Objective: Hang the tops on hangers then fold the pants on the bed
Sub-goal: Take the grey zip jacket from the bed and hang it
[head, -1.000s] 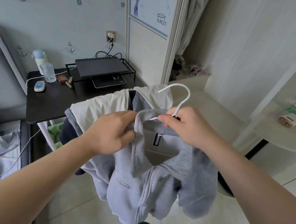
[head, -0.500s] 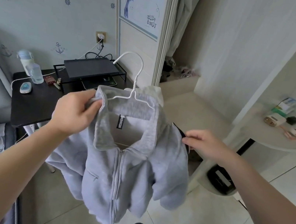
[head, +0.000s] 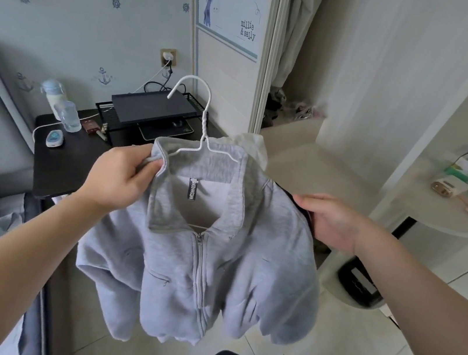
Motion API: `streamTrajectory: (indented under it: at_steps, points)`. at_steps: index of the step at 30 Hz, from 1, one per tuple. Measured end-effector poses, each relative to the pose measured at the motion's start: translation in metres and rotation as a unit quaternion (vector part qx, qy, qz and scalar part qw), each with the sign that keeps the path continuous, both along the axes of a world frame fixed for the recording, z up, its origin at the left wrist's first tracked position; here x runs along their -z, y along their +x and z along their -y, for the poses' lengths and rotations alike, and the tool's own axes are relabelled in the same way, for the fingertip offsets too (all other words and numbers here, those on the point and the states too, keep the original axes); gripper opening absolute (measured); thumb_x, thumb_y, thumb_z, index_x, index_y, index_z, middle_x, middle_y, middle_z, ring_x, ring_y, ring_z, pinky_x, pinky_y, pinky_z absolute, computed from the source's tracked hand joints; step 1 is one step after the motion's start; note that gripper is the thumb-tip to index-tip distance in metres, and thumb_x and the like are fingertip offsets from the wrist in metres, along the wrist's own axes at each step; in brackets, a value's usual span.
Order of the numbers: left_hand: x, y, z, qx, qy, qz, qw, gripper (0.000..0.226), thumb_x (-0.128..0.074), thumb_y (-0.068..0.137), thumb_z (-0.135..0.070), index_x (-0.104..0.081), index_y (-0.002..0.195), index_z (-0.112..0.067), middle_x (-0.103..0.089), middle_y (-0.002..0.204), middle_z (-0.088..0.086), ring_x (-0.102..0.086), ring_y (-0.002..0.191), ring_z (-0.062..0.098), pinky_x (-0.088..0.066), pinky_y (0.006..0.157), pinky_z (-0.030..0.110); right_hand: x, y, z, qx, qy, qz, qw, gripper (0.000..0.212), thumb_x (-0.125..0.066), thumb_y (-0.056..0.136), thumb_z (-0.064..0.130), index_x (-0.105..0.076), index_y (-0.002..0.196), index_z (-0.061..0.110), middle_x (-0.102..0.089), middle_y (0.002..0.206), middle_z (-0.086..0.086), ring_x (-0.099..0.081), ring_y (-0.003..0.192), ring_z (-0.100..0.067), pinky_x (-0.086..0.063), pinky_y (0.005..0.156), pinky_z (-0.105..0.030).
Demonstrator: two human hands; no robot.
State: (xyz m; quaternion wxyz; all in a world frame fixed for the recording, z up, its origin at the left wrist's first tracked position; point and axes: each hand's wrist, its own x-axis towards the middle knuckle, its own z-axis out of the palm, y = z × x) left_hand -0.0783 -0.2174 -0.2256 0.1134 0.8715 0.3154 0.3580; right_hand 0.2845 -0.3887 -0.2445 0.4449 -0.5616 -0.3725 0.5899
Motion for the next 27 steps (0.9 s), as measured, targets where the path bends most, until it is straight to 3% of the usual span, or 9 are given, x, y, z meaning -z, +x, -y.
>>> streamTrajectory:
  at_steps: [3, 7, 9, 12, 15, 19, 21, 24, 27]
  points:
    - [0.003, -0.002, 0.001, 0.019, -0.008, -0.004, 1.000, 0.034, -0.046, 0.094, -0.033, -0.042, 0.066, -0.015, -0.045, 0.055, 0.000, -0.045, 0.053, 0.024, -0.039, 0.052, 0.043, -0.002, 0.002, -0.005, 0.009, -0.046, -0.016, 0.999, 0.068, -0.088, 0.062, 0.035, -0.070, 0.119, 0.002, -0.069, 0.124, -0.019, -0.069, 0.111, -0.035, -0.059, 0.084, -0.041]
    - [0.007, -0.004, 0.000, 0.036, -0.007, -0.010, 0.999, 0.033, -0.045, 0.095, -0.038, -0.041, 0.067, -0.020, -0.046, 0.056, -0.004, -0.045, 0.053, 0.015, -0.037, 0.052, 0.039, -0.006, -0.004, -0.007, 0.065, -0.044, -0.002, 0.997, 0.028, -0.079, 0.073, 0.028, -0.081, 0.098, 0.014, -0.076, 0.104, -0.009, -0.074, 0.091, -0.026, -0.059, 0.067, -0.034]
    - [0.008, -0.002, 0.000, 0.049, -0.008, -0.028, 0.998, 0.033, -0.044, 0.096, -0.040, -0.038, 0.066, -0.025, -0.048, 0.059, -0.004, -0.044, 0.054, 0.014, -0.035, 0.051, 0.036, -0.007, -0.007, -0.008, 0.129, -0.002, 0.072, 0.989, 0.008, -0.079, 0.078, 0.026, -0.080, 0.080, 0.019, -0.075, 0.085, -0.001, -0.070, 0.078, -0.018, -0.054, 0.066, -0.031]
    - [0.007, 0.006, 0.000, 0.067, -0.026, -0.075, 0.995, 0.034, -0.043, 0.096, -0.040, -0.038, 0.066, -0.026, -0.048, 0.057, -0.005, -0.046, 0.056, 0.015, -0.038, 0.054, 0.037, -0.012, -0.014, -0.008, 0.206, 0.114, 0.257, 0.937, 0.021, -0.070, 0.094, 0.021, -0.074, 0.074, 0.015, -0.067, 0.071, -0.002, -0.058, 0.067, -0.014, -0.044, 0.066, -0.029]
    - [0.005, 0.012, -0.003, 0.055, -0.045, -0.094, 0.993, 0.037, -0.046, 0.100, -0.034, -0.042, 0.067, -0.018, -0.048, 0.056, -0.003, -0.046, 0.055, 0.017, -0.041, 0.056, 0.042, -0.030, -0.026, -0.002, 0.237, 0.216, 0.369, 0.872, 0.021, -0.066, 0.095, 0.020, -0.071, 0.077, 0.009, -0.066, 0.073, -0.008, -0.054, 0.065, -0.009, -0.042, 0.064, -0.023]
    - [-0.004, 0.021, -0.006, 0.049, -0.040, -0.118, 0.991, 0.042, -0.045, 0.100, -0.039, -0.044, 0.068, -0.012, -0.050, 0.057, 0.001, -0.049, 0.057, 0.026, -0.044, 0.057, 0.046, -0.064, -0.042, 0.008, 0.255, 0.302, 0.399, 0.828, 0.017, -0.066, 0.095, 0.014, -0.072, 0.082, 0.005, -0.067, 0.079, -0.009, -0.056, 0.070, -0.009, -0.041, 0.067, -0.015]
    - [-0.009, 0.024, -0.006, 0.056, -0.028, -0.114, 0.991, 0.041, -0.043, 0.098, -0.041, -0.044, 0.068, -0.013, -0.050, 0.058, -0.002, -0.050, 0.056, 0.022, -0.043, 0.056, 0.044, -0.076, -0.041, 0.014, 0.211, 0.313, 0.393, 0.839, 0.015, -0.067, 0.095, 0.012, -0.073, 0.082, 0.008, -0.068, 0.080, -0.004, -0.060, 0.074, -0.011, -0.043, 0.070, -0.015]
    - [-0.013, 0.027, -0.005, 0.060, -0.018, 0.001, 0.998, 0.034, -0.048, 0.098, -0.032, -0.038, 0.066, -0.028, -0.049, 0.057, -0.004, -0.042, 0.051, 0.009, -0.035, 0.052, 0.026, -0.082, -0.034, 0.025, 0.098, 0.284, 0.385, 0.873, 0.015, -0.068, 0.093, 0.010, -0.074, 0.080, 0.015, -0.068, 0.080, 0.006, -0.061, 0.076, -0.007, -0.044, 0.075, -0.016]
    - [-0.018, 0.033, -0.002, 0.046, -0.013, 0.091, 0.995, 0.032, -0.051, 0.098, -0.026, -0.041, 0.068, -0.026, -0.051, 0.065, -0.003, -0.037, 0.051, 0.004, -0.028, 0.050, 0.015, -0.075, -0.020, 0.029, 0.116, 0.283, 0.449, 0.839, 0.009, -0.072, 0.090, 0.006, -0.070, 0.098, 0.006, -0.063, 0.106, -0.004, -0.058, 0.101, -0.009, -0.038, 0.095, -0.012]
